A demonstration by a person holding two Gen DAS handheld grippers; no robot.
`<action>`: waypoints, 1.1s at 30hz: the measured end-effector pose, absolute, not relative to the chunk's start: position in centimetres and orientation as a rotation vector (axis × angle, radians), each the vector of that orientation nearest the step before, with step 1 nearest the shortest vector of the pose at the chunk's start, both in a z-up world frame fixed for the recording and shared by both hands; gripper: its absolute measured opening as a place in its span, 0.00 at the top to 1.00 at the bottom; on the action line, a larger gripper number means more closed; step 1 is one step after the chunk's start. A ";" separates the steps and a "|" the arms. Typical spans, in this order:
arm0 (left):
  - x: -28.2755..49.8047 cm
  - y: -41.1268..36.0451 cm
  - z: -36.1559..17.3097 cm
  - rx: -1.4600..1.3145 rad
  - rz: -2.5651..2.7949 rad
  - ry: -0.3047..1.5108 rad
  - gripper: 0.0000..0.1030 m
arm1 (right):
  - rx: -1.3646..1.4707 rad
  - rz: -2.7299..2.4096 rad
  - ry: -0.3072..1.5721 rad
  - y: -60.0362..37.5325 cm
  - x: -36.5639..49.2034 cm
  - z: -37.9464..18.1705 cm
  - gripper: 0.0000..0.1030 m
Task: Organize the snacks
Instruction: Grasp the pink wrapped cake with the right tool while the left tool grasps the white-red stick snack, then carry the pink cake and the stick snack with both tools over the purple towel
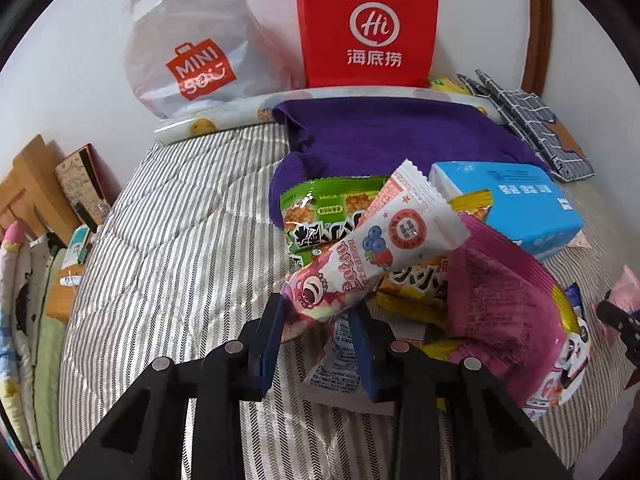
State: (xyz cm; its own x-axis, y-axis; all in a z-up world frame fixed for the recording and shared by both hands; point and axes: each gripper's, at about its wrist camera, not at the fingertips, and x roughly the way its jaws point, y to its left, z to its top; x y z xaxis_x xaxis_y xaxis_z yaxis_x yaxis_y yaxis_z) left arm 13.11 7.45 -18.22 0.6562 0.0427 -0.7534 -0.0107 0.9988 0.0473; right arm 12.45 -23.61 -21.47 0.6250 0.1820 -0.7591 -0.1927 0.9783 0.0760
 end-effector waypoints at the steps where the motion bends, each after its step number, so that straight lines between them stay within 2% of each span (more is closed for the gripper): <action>1: 13.0 7.5 -18.0 0.039 0.026 0.847 0.77 | -0.008 0.209 0.867 -23.6 12.5 -21.4 0.67; 6: 11.8 8.1 -16.9 -0.012 0.004 0.828 0.89 | -0.007 0.196 0.854 -23.5 11.9 -21.0 0.67; 21: 7.8 8.3 -13.6 -0.108 -0.046 0.757 0.90 | 0.018 0.185 0.784 -24.1 9.0 -18.4 0.67; 33: 5.4 5.1 -10.9 -0.098 -0.120 0.707 0.90 | 0.024 0.182 0.709 -24.1 7.5 -15.1 0.67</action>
State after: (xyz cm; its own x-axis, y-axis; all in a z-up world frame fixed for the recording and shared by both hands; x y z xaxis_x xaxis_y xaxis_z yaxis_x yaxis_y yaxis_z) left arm 5.43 5.13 -10.91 0.7539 -0.1427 -0.6413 0.0766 0.9886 -0.1299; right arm 7.55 -24.14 -15.06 0.7438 0.1746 -0.6452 -0.1582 0.9838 0.0838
